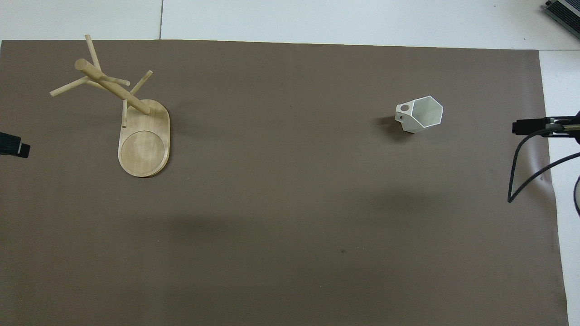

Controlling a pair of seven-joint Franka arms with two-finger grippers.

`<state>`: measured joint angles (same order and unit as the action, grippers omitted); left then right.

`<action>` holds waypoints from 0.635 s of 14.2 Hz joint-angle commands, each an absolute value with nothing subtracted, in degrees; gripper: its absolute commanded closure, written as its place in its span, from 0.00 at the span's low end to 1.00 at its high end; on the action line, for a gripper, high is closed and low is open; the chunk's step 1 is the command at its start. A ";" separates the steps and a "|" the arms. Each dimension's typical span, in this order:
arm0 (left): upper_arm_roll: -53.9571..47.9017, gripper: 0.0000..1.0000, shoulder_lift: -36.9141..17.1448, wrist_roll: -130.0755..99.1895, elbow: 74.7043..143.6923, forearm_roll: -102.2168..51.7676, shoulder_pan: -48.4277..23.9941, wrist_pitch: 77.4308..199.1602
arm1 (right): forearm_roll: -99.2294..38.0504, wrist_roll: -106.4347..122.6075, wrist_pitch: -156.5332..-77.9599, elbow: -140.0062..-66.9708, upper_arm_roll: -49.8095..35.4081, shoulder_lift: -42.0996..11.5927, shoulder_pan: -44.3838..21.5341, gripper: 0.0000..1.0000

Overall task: Hang cup on rack
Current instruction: 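Move the right gripper toward the white hexagonal cup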

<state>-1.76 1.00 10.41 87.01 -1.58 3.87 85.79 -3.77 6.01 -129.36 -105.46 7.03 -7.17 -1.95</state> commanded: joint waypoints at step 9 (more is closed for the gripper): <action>-2.11 0.00 2.46 9.93 88.59 -0.88 4.31 85.61 | -5.54 4.92 -137.02 -105.03 6.86 -16.61 -4.22 0.00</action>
